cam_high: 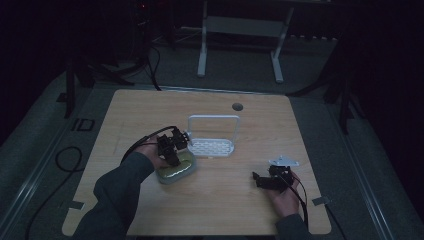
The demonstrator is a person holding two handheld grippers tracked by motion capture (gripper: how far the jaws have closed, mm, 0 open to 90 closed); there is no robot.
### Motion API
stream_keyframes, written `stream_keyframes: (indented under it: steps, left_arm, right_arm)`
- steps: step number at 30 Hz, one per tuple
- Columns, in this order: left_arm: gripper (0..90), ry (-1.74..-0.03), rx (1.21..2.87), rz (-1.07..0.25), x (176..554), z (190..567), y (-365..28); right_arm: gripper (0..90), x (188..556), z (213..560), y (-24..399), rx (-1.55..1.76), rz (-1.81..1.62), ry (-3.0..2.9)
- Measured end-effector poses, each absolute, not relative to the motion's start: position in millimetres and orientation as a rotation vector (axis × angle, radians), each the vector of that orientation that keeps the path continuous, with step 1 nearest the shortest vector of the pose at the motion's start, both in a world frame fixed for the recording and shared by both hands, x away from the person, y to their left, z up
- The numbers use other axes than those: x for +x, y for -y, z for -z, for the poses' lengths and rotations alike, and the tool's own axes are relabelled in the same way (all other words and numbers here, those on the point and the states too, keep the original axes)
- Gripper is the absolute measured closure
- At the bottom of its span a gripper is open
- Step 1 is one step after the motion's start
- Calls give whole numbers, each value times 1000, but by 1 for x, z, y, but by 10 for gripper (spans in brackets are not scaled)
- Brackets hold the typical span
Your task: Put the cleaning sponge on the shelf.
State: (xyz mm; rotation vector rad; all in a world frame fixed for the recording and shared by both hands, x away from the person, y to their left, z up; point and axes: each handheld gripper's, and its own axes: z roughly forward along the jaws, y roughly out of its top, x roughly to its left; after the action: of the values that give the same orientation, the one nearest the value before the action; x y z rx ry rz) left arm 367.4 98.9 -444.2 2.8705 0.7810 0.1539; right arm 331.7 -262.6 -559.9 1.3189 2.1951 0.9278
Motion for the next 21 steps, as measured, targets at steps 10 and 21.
stream_keyframes:
  steps: [10,21]
  left_arm:
    - [715,-744,2850,-245,367,433,-96]
    - [715,-681,2836,-303,366,427,-92]
  right_arm:
    - [133,332,560,263,1321,-928,-2195]
    - [133,332,560,262,1322,-929,-2194]
